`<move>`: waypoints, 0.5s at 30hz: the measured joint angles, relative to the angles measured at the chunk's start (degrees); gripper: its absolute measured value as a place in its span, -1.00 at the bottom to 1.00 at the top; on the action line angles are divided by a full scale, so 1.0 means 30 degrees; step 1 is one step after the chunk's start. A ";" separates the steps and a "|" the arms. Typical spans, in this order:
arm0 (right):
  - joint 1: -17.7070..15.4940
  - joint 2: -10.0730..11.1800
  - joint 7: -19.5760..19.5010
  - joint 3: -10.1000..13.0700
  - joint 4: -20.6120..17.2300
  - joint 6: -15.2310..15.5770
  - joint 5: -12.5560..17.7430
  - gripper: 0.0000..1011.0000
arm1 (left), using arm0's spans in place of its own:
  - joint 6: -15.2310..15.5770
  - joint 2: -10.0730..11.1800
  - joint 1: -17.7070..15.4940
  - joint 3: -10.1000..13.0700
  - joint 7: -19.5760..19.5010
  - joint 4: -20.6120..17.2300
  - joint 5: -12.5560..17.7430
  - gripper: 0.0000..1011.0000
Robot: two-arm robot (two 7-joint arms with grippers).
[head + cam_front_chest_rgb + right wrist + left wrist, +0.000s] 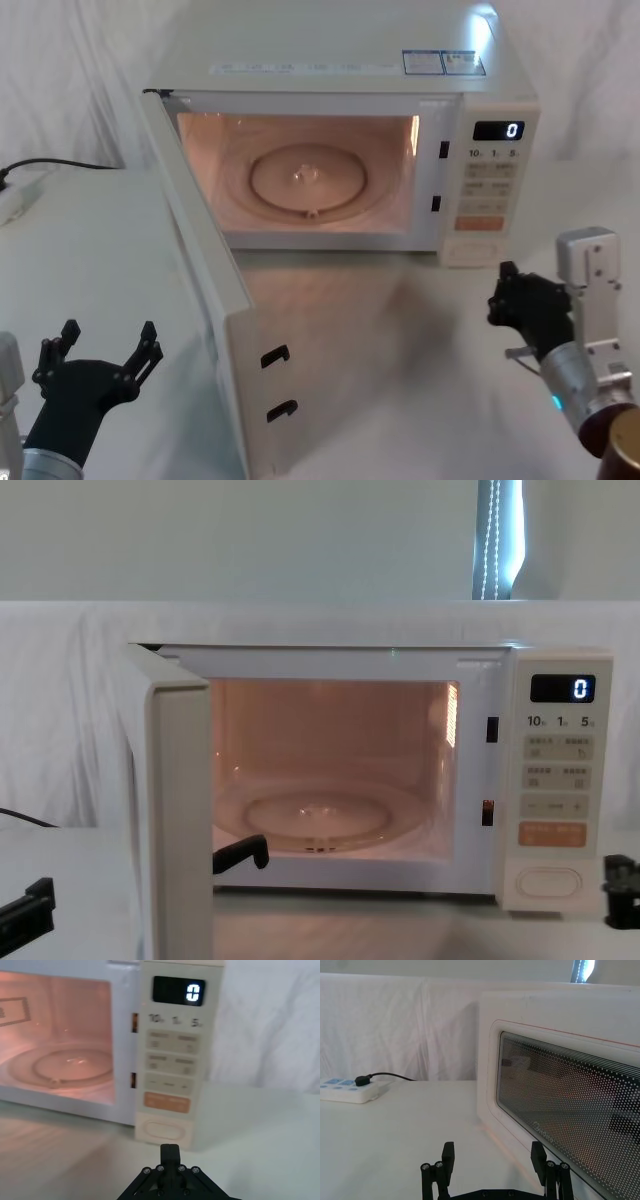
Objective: Press the button to open the microwave door with one hand; close the microwave door with the other hand.
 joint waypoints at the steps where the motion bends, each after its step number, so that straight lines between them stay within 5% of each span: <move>1: -0.0033 0.0037 0.0007 0.0080 -0.0019 -0.0056 0.0057 -1.00 | 0.0000 0.0000 0.0000 -0.0001 0.0000 0.0000 -0.0001 0.98; 15: -0.0041 0.0384 0.0041 0.1472 0.0552 -0.0766 0.1349 -0.98 | -0.0001 0.0000 0.0000 0.0000 0.0000 0.0000 -0.0001 0.98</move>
